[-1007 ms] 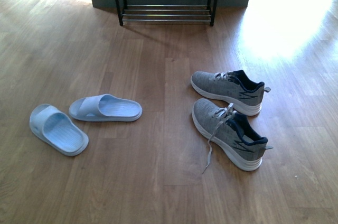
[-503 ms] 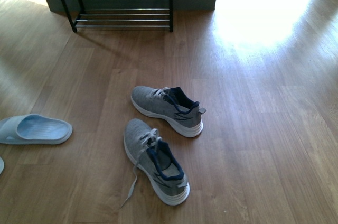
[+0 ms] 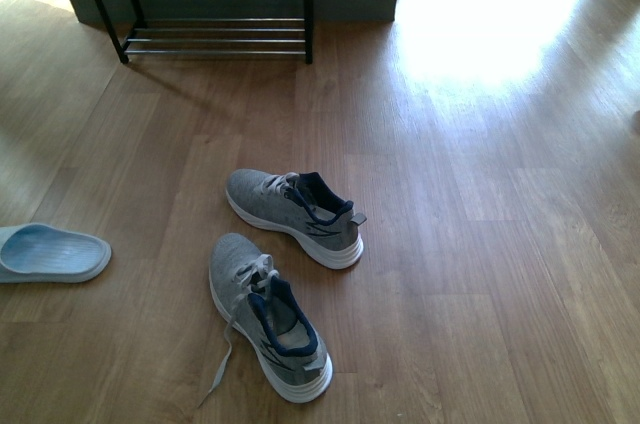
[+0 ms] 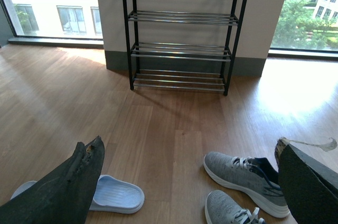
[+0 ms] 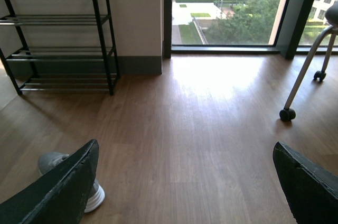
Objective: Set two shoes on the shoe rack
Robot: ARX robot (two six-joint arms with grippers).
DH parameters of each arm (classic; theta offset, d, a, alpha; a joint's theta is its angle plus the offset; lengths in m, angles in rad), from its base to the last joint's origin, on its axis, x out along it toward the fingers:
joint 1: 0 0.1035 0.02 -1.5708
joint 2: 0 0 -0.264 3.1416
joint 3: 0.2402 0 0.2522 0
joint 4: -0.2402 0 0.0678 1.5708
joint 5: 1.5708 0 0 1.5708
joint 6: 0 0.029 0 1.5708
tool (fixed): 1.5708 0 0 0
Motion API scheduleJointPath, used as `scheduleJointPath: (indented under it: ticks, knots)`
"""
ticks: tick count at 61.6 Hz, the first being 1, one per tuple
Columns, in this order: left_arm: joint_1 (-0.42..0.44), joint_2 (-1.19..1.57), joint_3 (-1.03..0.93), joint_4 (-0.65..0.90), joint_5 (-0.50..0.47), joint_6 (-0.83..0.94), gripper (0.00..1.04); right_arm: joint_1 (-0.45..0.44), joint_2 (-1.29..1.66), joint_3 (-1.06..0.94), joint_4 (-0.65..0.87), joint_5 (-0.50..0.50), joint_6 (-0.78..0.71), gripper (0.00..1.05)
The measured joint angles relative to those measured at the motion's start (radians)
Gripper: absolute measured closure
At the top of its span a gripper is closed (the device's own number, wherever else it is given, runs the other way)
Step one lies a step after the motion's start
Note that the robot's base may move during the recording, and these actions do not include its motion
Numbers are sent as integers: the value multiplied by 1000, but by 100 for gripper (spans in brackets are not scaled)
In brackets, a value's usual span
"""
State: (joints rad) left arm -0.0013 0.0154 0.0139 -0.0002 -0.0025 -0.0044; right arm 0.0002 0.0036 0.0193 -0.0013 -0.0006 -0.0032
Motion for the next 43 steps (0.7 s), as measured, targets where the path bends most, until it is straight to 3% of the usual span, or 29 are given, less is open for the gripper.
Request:
scheduleJointPath:
  ticks: [15,21,23,30,37,43]
  knots:
    - [0,0,0,0,2,0,9,0,0,0,0,0,0,9]
    - [-113,76,19,-63,-290,-154,9,0,0,0,0,2,0,9]
    - [-134,125,27,-60,-335,-232,9,0,0,0,0,3,0,9]
    - [-130,437,64,124,-273,-488,9,0,0,0,0,1,0,9]
    - [-162,893,176,392,-199,-584,9,0,0,0,0,1,0,9]
    - [-192,1258,300,494,-122,-625,9,0,0,0,0,0,0,9]
